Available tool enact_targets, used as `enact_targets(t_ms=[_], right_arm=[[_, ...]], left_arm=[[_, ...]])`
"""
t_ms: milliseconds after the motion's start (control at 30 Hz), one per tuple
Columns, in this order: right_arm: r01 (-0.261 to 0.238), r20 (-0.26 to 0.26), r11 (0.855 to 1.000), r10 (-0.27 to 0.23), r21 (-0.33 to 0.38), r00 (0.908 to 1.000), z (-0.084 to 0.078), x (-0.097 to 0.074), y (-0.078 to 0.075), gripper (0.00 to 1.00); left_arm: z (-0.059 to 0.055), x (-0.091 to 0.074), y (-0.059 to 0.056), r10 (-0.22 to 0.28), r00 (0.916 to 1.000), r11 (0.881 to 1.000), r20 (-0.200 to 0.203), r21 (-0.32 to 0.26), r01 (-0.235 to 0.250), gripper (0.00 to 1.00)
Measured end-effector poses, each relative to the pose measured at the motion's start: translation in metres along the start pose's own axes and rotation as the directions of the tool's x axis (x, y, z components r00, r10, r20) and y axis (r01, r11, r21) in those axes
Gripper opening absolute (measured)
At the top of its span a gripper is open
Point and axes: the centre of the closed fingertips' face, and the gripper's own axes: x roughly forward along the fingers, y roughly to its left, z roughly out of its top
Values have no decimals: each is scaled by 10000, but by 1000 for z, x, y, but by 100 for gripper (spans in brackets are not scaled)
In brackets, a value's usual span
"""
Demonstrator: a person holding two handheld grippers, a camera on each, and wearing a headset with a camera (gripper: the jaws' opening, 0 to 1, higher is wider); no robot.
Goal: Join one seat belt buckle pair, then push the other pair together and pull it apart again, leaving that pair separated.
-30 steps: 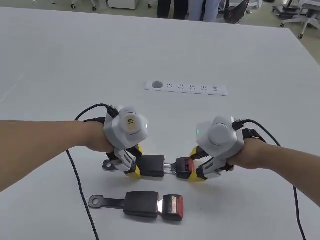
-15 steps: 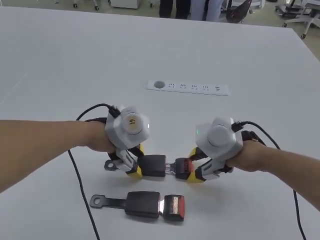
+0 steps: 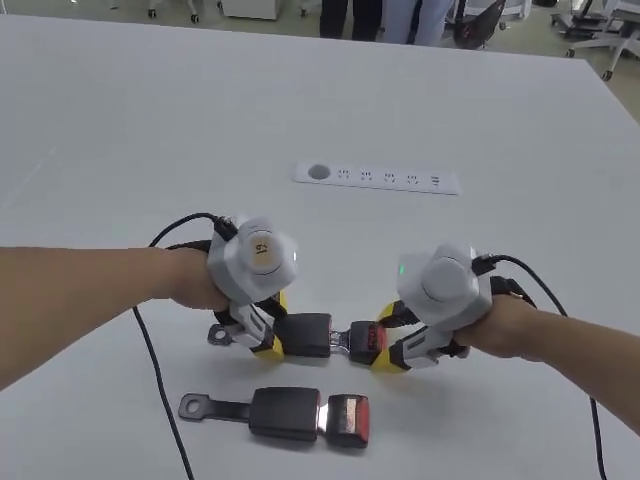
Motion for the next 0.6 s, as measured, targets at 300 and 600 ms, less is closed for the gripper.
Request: enact_targets(t_ms=[300, 600], right_arm=[[-77, -54, 9998, 76, -165, 10000, 1, 1, 0, 30], [-93, 6, 9998, 93, -176, 10000, 0, 4, -1, 29]], left_arm=[[-1, 0, 1, -43, 9998, 9999, -171, 123, 45, 30], [-1, 0, 1, -6, 10000, 10000, -59, -15, 6, 30]])
